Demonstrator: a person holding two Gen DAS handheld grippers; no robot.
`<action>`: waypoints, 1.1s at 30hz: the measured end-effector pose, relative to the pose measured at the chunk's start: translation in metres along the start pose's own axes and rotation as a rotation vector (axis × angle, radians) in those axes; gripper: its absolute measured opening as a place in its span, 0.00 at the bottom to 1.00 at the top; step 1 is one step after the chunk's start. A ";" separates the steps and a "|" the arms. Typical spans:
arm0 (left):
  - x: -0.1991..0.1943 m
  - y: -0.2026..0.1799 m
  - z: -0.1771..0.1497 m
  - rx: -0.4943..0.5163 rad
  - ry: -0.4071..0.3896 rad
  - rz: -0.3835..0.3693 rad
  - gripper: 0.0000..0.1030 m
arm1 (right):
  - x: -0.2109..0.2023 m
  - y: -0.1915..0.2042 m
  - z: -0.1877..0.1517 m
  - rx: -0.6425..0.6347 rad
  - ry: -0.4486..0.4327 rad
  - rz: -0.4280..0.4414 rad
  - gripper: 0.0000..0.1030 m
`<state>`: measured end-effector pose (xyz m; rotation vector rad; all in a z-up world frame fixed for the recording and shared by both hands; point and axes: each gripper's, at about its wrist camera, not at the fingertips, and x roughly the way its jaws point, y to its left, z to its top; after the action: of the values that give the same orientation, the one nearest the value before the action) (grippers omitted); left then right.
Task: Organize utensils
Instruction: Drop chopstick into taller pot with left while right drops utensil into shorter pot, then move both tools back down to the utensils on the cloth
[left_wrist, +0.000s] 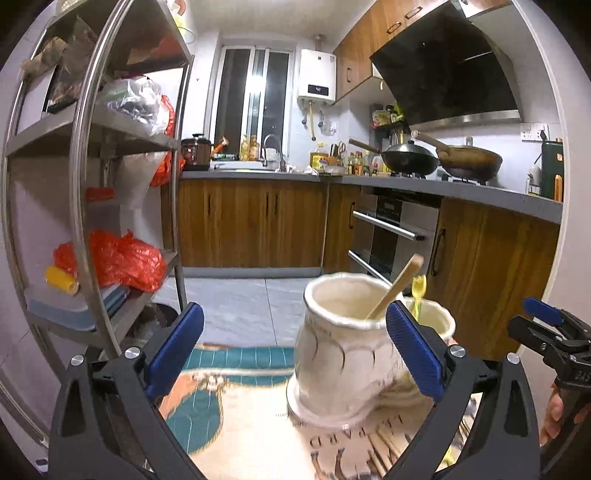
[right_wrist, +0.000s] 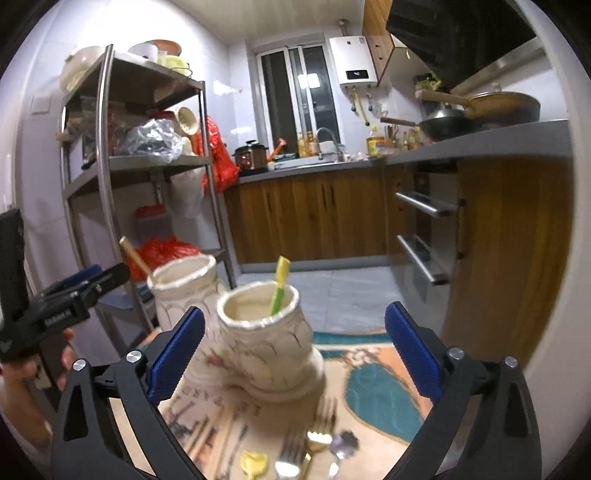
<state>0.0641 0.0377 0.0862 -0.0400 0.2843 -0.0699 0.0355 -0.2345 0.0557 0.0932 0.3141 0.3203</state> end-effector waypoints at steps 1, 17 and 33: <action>-0.003 0.000 -0.002 0.001 0.009 0.001 0.95 | -0.004 -0.002 -0.003 -0.002 0.008 -0.010 0.95; -0.036 -0.002 -0.058 -0.017 0.148 -0.027 0.95 | -0.043 -0.023 -0.037 0.011 0.105 -0.062 0.95; -0.018 -0.045 -0.112 0.115 0.444 -0.037 0.94 | -0.043 -0.021 -0.065 -0.047 0.239 -0.084 0.95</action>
<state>0.0122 -0.0095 -0.0136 0.0863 0.7225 -0.1322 -0.0177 -0.2655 0.0036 -0.0051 0.5451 0.2557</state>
